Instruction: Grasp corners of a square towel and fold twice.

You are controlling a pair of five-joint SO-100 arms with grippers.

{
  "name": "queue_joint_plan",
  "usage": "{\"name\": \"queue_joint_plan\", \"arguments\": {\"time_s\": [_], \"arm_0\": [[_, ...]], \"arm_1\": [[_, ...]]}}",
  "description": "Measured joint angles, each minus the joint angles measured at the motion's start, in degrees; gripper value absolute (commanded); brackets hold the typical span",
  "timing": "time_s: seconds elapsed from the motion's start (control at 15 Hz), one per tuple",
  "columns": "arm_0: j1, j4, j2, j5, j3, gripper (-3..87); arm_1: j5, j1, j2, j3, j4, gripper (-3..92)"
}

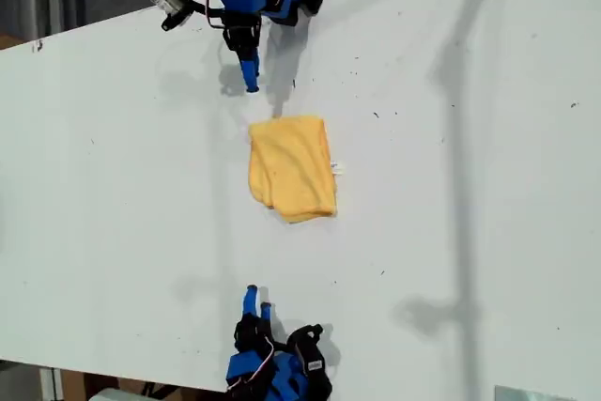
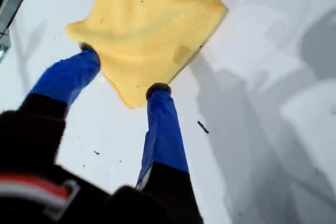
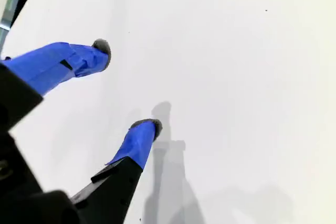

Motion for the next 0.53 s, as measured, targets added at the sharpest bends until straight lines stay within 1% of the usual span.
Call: {"name": "queue_joint_plan", "arguments": {"time_s": [0.07, 0.13, 0.27, 0.33, 0.47, 0.53], "arm_0": [[0.1, 0.0, 0.0, 0.1, 0.0, 24.4], [1.0, 0.0, 0.0, 0.4, 0.0, 24.3], [3.6, -0.1, 0.0, 2.0, 0.0, 24.2], [3.8, -0.1, 0.0, 2.8, 0.0, 24.2], [3.4, -0.4, 0.0, 10.4, 0.0, 23.5], [3.5, -0.4, 0.0, 15.1, 0.0, 22.8]], "arm_1": [[7.2, 2.8, 0.6, 1.8, 1.9, 11.7], [15.0, 5.6, 0.4, 3.5, 4.2, 11.9], [18.4, 4.7, 0.5, 5.0, 5.4, 11.9], [19.7, 1.9, 0.5, 5.1, 5.6, 11.9], [25.3, -0.4, -0.1, 6.2, 4.2, 11.9], [25.8, -1.1, 0.7, 6.2, 4.1, 11.9]]}}
